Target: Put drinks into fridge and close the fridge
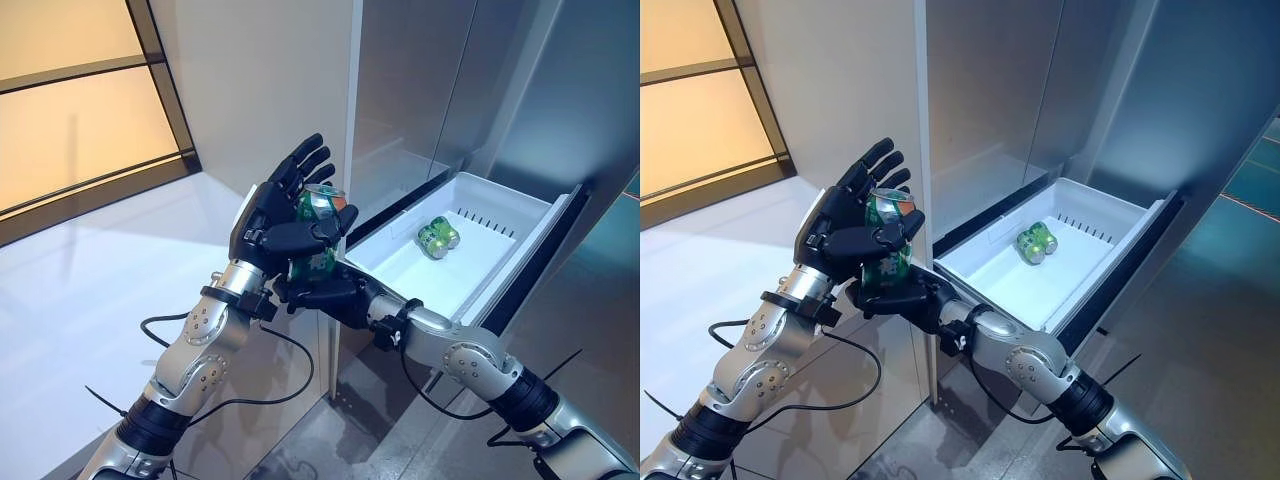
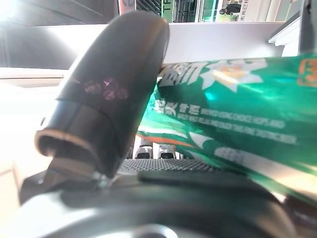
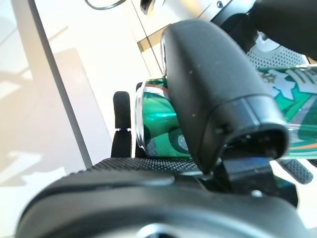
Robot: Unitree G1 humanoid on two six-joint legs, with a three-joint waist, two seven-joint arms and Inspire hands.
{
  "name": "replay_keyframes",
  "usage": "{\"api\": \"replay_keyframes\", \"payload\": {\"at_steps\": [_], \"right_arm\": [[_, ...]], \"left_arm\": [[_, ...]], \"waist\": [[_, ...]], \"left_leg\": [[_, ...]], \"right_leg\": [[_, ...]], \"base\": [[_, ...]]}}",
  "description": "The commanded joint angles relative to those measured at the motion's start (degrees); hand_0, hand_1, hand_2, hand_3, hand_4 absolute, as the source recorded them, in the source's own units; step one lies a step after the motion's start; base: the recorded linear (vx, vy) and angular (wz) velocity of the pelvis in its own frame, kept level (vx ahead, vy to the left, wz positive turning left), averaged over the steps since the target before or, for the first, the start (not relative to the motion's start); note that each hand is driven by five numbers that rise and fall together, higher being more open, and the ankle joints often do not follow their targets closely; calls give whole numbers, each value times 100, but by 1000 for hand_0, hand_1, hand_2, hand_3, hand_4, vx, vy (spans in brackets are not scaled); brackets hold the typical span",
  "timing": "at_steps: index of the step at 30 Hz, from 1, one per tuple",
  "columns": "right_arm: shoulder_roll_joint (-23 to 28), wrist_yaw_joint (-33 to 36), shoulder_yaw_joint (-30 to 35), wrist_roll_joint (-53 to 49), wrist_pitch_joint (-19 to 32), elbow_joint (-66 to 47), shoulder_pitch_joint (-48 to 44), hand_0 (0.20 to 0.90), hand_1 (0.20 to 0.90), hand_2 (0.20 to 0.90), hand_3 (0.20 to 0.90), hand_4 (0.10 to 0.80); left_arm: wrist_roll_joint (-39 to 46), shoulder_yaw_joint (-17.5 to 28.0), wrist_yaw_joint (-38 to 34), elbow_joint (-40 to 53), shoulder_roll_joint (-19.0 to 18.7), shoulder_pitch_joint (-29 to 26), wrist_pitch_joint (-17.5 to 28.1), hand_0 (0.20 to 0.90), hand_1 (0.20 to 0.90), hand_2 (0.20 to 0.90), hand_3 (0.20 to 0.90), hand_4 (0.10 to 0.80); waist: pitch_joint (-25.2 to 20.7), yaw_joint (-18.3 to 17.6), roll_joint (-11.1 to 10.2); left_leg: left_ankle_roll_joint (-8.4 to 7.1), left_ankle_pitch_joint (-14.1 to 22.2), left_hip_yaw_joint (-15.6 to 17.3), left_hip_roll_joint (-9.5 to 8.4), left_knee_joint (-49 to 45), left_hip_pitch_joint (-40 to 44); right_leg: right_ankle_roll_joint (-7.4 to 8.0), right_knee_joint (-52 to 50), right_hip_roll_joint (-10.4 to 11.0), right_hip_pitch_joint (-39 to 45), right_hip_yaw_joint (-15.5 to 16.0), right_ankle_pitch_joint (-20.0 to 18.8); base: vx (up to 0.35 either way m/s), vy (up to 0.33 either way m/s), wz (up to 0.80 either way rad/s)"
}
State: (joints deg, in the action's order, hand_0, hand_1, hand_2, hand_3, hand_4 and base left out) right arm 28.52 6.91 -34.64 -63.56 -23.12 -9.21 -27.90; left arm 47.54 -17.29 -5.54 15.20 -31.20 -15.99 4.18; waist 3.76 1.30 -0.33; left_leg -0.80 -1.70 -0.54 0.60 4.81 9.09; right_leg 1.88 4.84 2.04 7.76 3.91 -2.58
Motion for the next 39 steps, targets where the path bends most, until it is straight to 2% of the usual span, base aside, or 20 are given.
{"api": "replay_keyframes", "payload": {"at_steps": [1, 6, 17, 26, 30, 39], "right_arm": [[-562, -489, 901, 253, 865, -807, -1082, 300, 300, 300, 200, 100], [-424, -475, 1181, 472, 1001, -685, -1119, 300, 300, 300, 200, 100], [-378, -676, 1303, 797, 984, -617, -959, 300, 300, 300, 200, 100], [-249, -576, 1529, 1135, 1176, -593, -991, 300, 300, 300, 200, 100], [-108, -434, 1772, 1324, 1299, -612, -953, 300, 300, 300, 200, 100], [364, -21, 2514, 2359, 1648, -375, -773, 300, 300, 300, 200, 100]], "left_arm": [[-206, 334, 195, 34, 192, -969, 828, 900, 900, 900, 900, 800], [-154, 438, 352, -93, 221, -921, 823, 900, 900, 900, 900, 800], [-147, 501, 588, -89, 286, -837, 725, 900, 900, 900, 900, 800], [-251, 702, 456, -94, 210, -782, 1063, 900, 900, 900, 900, 800], [-114, 827, 604, -6, 173, -718, 978, 900, 900, 900, 900, 800], [67, 951, 1101, 103, 99, -391, 449, 900, 900, 900, 900, 800]], "waist": [[-361, -32, -229], [-355, -53, -248], [-335, -59, -251], [-329, -40, -265], [-315, -47, -270], [-288, -74, -263]], "left_leg": [[194, 96, 87, -212, 19, 48], [192, 111, 67, -215, 19, 57], [205, 108, 31, -229, 19, 55], [202, 115, 0, -231, 19, 49], [198, 119, -14, -232, 19, 45], [201, 124, -7, -234, 19, 17]], "right_leg": [[79, -16, 86, 107, -45, -82], [78, -21, 84, 107, -58, -82], [62, -28, 72, 102, -76, -81], [56, -20, 65, 120, -65, -67], [57, -22, 64, 117, -57, -67], [80, -28, 71, 65, -77, -106]], "base": [[0, 0, 0], [0, 0, 0], [0, 0, 0], [0, 0, 0], [0, 0, 0], [0, 0, 0]]}}
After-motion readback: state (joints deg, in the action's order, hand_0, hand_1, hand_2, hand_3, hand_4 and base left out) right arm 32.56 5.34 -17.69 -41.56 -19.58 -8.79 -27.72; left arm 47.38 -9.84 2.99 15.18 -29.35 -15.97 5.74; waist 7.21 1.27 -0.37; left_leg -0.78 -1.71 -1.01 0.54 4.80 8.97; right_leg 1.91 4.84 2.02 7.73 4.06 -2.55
